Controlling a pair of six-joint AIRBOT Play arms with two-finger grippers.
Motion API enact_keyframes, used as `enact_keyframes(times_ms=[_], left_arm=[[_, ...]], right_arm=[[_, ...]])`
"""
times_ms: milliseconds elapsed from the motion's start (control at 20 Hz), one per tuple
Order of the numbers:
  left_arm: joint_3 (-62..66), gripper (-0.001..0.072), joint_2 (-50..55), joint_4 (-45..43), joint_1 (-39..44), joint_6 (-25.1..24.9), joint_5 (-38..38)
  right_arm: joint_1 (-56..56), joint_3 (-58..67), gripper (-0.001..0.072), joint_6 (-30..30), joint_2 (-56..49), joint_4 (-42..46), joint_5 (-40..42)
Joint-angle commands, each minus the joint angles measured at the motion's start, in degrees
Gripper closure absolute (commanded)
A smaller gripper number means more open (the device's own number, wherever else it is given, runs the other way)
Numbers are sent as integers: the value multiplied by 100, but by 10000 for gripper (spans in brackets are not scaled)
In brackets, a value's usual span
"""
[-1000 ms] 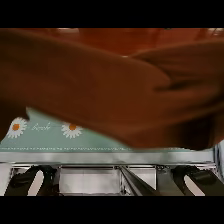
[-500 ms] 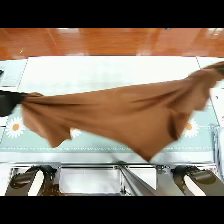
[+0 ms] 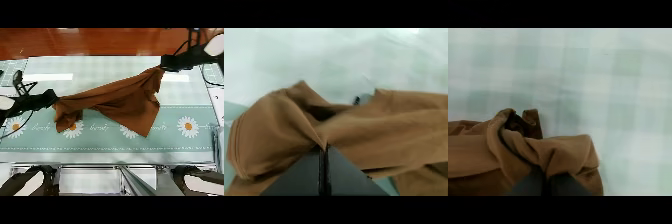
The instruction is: Fold the shirts.
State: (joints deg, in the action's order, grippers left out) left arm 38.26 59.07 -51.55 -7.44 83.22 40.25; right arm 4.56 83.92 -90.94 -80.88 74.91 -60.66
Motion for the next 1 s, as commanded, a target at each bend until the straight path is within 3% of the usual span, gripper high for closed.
enact_keyframes(times_ms=[0, 50, 100, 150, 200, 350, 450, 550, 650, 800, 950], left_arm=[[446, 681, 1272, 168, 61, -7, -212], [599, 680, 1425, 166, 66, -4, -96], [765, 558, 1504, 164, 63, -4, 127], [944, 197, 1530, 146, 63, -9, 431], [1213, 204, 1532, -94, 31, -188, 879], [2238, 205, 1366, -1257, -555, 61, 2227], [2494, 207, 1032, -1329, -1381, -2, 2570], [2177, 207, 946, -942, -2142, -20, 3049], [1296, 207, 990, 66, -2474, -562, 3117], [413, 207, 1445, 1222, -2455, -1355, 3071], [321, 206, 2004, 1519, -2332, -1469, 2911]], right_arm=[[-118, 214, 688, 13, -841, -411, 245], [-129, 214, 617, 11, -896, -494, 243], [-162, 216, 372, 9, -903, -546, 234], [-240, 262, 301, 116, -879, -824, 92], [-356, 417, 300, 505, -876, -1084, -293], [-962, 734, 301, 498, -621, -1132, -1495], [-1440, 315, 307, 568, -116, -970, -1840], [-1805, -918, 307, 717, 586, -1102, -1419], [-1987, -2487, 307, 1086, 1290, -1735, -686], [-2052, -4138, 307, 1718, 2052, -2597, -352], [-2052, -4809, 307, 1762, 2483, -2516, -343]])
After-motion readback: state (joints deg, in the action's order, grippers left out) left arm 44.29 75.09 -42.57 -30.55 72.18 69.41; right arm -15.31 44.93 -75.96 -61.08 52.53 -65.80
